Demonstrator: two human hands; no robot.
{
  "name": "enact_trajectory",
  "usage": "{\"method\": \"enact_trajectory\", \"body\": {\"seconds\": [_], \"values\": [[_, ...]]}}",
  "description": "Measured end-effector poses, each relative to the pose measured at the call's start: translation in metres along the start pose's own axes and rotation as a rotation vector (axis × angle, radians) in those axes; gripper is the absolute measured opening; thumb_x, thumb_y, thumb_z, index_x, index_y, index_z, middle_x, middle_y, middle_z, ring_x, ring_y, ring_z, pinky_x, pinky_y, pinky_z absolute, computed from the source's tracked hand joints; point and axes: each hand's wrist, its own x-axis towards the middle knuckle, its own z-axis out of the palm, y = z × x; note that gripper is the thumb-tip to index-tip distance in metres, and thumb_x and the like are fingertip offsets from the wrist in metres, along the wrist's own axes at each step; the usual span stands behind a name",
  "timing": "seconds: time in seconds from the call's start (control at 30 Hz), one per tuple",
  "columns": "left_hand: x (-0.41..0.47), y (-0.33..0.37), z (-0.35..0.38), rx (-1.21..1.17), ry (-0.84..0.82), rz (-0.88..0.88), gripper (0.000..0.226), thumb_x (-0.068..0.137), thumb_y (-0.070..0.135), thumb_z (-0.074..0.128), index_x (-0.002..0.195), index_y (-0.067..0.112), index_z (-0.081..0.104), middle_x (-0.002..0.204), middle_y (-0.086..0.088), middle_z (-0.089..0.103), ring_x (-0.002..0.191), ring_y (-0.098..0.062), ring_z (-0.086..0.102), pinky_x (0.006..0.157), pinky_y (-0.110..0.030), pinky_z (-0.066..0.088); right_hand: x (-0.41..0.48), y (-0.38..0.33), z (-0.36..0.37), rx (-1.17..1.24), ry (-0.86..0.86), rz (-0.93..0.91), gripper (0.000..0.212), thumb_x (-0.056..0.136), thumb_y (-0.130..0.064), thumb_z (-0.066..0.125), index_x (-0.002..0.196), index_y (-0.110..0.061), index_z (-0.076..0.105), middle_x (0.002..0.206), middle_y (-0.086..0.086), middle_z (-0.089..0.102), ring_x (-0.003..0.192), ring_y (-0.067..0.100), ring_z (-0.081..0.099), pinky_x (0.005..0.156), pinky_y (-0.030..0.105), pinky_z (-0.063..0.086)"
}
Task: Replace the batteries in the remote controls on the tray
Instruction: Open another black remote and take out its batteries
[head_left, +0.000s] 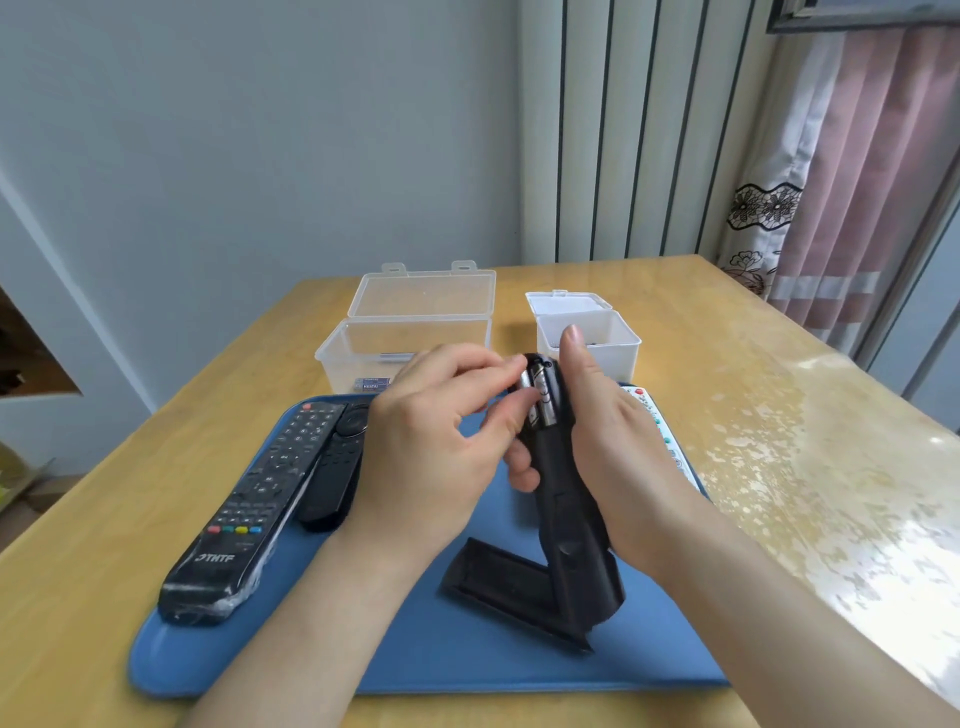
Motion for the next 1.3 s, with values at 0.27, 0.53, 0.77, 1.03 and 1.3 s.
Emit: {"method": "enact_trajectory", "body": {"seconds": [0.27, 0.53, 0.77, 1.03, 1.3], "values": [[-0.001, -0.009, 0.002, -0.081, -0.145, -0.090, 0.022, 0.090, 0.025, 0.058, 0.105, 0.021, 0.074, 0.106, 0.013, 0.067, 0.101, -0.012, 0.062, 0.088, -0.025, 0.051, 0.008, 0.001, -0.010, 0.131, -0.067, 0.028, 0.019, 0.102, -0.015, 0.047, 0.097, -0.011, 0.065, 0.070, 0.004, 0.066, 0.060, 0.015, 0.063, 0.054, 0.025, 0.052], [0.008, -0.008, -0.006, -0.404, -0.236, -0.529, 0.024, 0.078, 0.034, 0.072, 0.101, 0.031, 0.070, 0.087, 0.007, 0.067, 0.081, -0.021, 0.063, 0.083, -0.036, 0.055, 0.010, 0.005, -0.013, -0.079, -0.232, -0.047, 0.024, 0.105, -0.006, 0.038, 0.118, -0.005, 0.059, 0.089, 0.011, 0.071, 0.080, 0.024, 0.072, 0.076, 0.033, 0.060], [0.011, -0.012, -0.032, -0.002, -0.794, -0.457, 0.031, 0.068, 0.038, 0.083, 0.085, 0.028, 0.060, 0.081, 0.005, 0.066, 0.065, -0.004, 0.055, 0.066, -0.025, 0.049, 0.021, 0.004, -0.026, 0.168, 0.066, 0.126, 0.025, 0.098, 0.001, 0.041, 0.117, 0.003, 0.056, 0.077, 0.017, 0.071, 0.056, 0.023, 0.064, 0.054, 0.030, 0.057], [0.001, -0.008, -0.021, 0.155, -1.195, -0.352, 0.018, 0.073, 0.029, 0.081, 0.080, 0.027, 0.065, 0.076, 0.011, 0.067, 0.071, -0.006, 0.061, 0.071, -0.028, 0.052, 0.030, 0.016, -0.045, 0.418, 0.138, 0.323, 0.029, 0.098, -0.021, 0.049, 0.115, -0.001, 0.062, 0.075, 0.014, 0.066, 0.055, 0.022, 0.061, 0.053, 0.030, 0.057], [0.018, -0.013, -0.039, -0.489, -0.350, -0.451, 0.027, 0.085, -0.009, 0.062, 0.086, 0.015, 0.073, 0.053, 0.004, 0.061, 0.045, -0.009, 0.047, 0.043, -0.017, 0.037, 0.024, 0.010, -0.041, 0.403, -0.146, 0.398, 0.046, 0.096, -0.051, 0.049, 0.110, -0.008, 0.057, 0.079, 0.016, 0.056, 0.057, 0.023, 0.054, 0.050, 0.027, 0.052]]}}
